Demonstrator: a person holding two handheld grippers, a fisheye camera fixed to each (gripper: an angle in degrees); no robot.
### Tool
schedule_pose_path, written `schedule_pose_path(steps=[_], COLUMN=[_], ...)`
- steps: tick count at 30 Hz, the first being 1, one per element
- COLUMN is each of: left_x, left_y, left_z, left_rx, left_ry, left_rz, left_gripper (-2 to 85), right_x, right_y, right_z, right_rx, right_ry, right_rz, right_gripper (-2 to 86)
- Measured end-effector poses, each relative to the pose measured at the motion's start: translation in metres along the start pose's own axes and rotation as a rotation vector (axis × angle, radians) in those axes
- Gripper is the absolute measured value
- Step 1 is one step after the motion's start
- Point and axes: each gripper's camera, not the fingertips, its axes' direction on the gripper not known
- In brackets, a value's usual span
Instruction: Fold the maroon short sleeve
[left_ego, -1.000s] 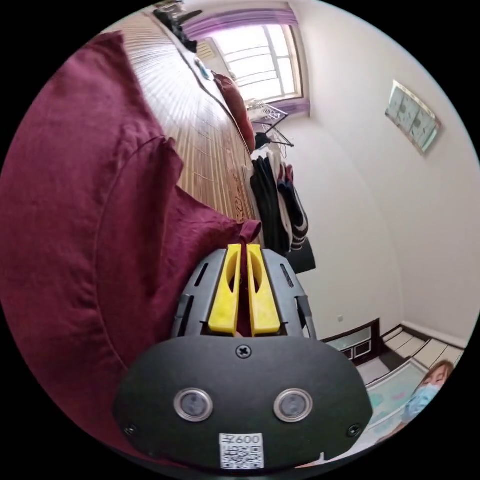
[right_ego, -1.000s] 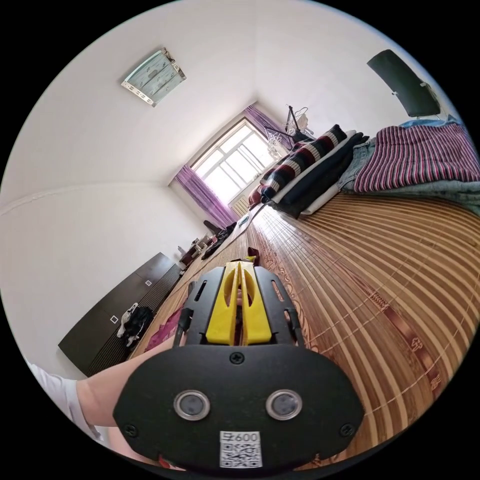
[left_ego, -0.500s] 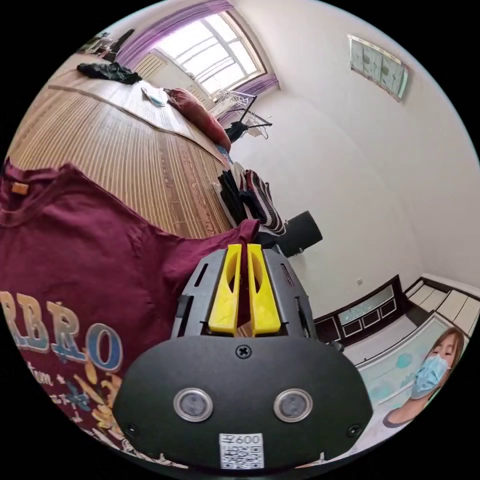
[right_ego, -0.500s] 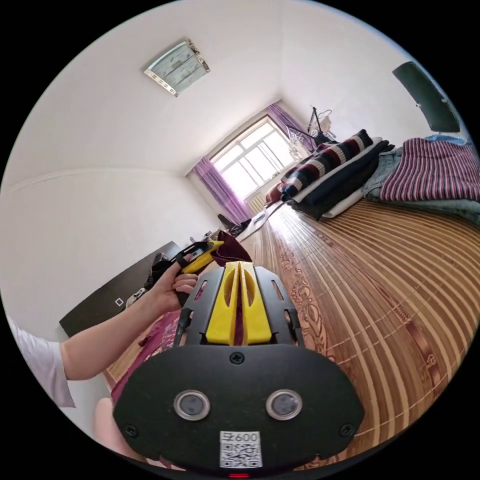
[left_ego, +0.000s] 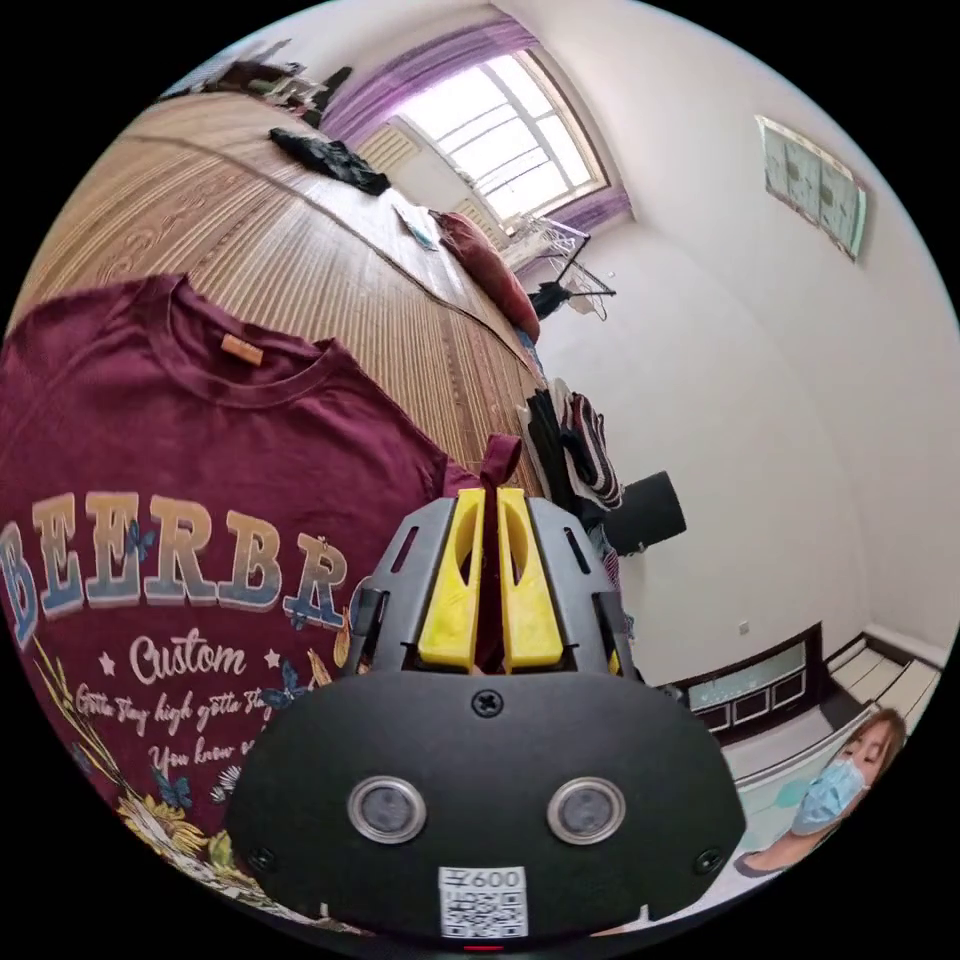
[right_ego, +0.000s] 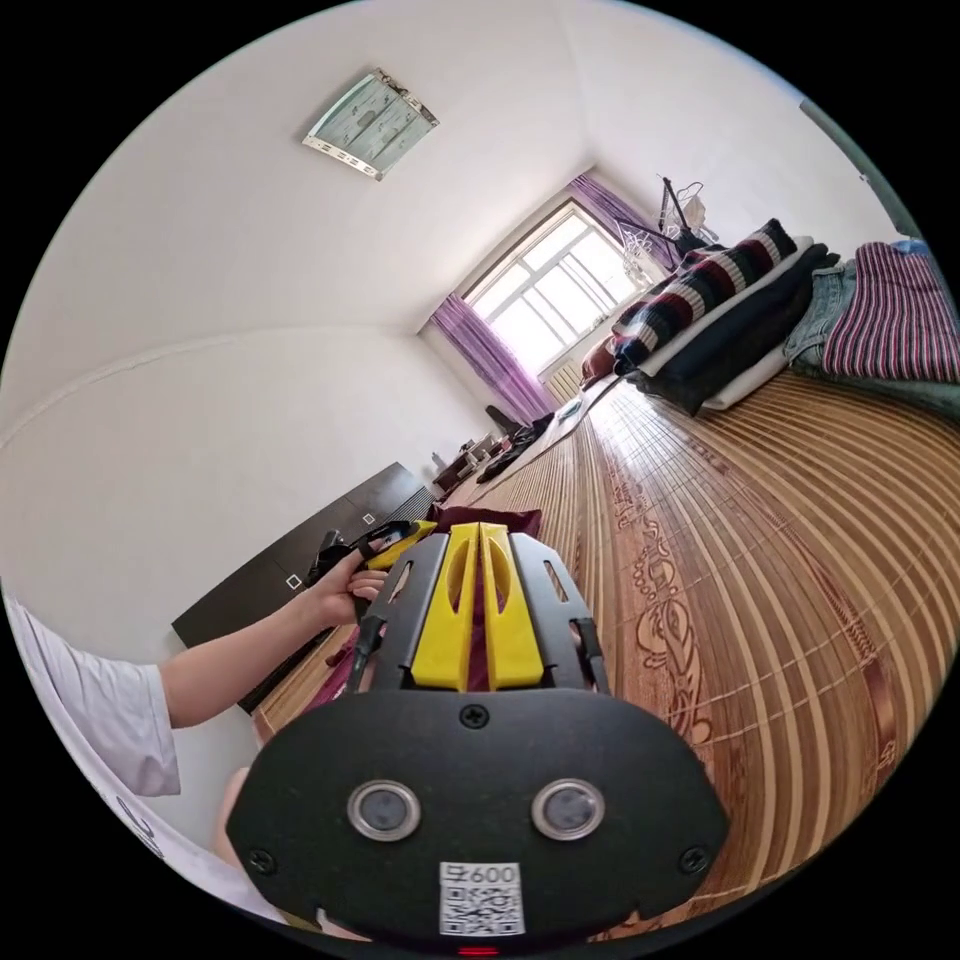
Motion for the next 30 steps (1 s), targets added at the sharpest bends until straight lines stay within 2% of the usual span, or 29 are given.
schedule_pose_path(steps=[2, 5, 7, 10, 12, 15, 17, 19, 20, 21, 24, 26, 30], left_x=[-0.016, -0.026, -0.039, -0.036, -0.021, 0.016, 0.052, 0.114, 0.151, 0.169, 0.243, 0.265, 0.267], left_y=[0.018, 0.04, 0.071, 0.105, 0.121, 0.131, 0.135, 0.159, 0.183, 0.198, 0.284, 0.34, 0.372], left_z=[0.002, 0.001, -0.004, -0.017, -0.024, -0.021, -0.001, 0.042, 0.065, 0.077, 0.14, 0.191, 0.236], left_rx=[0.028, 0.09, 0.177, 0.346, 0.422, 0.343, 0.187, -0.062, -0.122, -0.134, -0.153, -0.24, -0.371], left_ry=[0.063, 0.046, -0.006, -0.03, -0.07, -0.162, -0.211, -0.364, -0.462, -0.509, -0.778, -0.915, -0.913], left_rz=[-0.1, -0.184, -0.381, -0.422, -0.369, -0.206, 0.004, 0.292, 0.474, 0.573, 1.077, 1.34, 1.403], left_gripper=[2.5, 2.5, 2.5, 2.4, 2.6, 3.5, 4.6, 5.4, 5.3, 5.3, 4.8, 4.9, 6.9], right_x=[0.002, 0.006, 0.009, 0.017, 0.024, 0.025, 0.025, 0.026, 0.028, 0.031, 0.048, 0.057, 0.073], right_y=[-0.001, 0.0, 0.0, 0.003, 0.003, 0.0, -0.002, -0.003, -0.003, -0.003, -0.003, -0.003, -0.004], right_z=[0.001, 0.001, 0.001, 0.003, 0.003, 0.0, 0.0, 0.001, 0.001, 0.003, 0.001, -0.004, -0.011], right_rx=[-0.004, 0.0, 0.001, 0.0, -0.001, -0.003, -0.005, -0.008, -0.012, -0.02, -0.017, 0.005, 0.033], right_ry=[0.008, -0.004, -0.015, -0.043, -0.071, -0.065, -0.05, -0.05, -0.055, -0.057, -0.095, -0.111, -0.127], right_rz=[0.007, 0.032, 0.053, 0.111, 0.148, 0.142, 0.137, 0.138, 0.14, 0.149, 0.23, 0.265, 0.335], right_gripper=[-0.8, -0.8, -0.8, -0.8, -0.8, -0.8, -0.8, -0.8, -0.8, -0.8, -0.8, -0.8, -0.8])
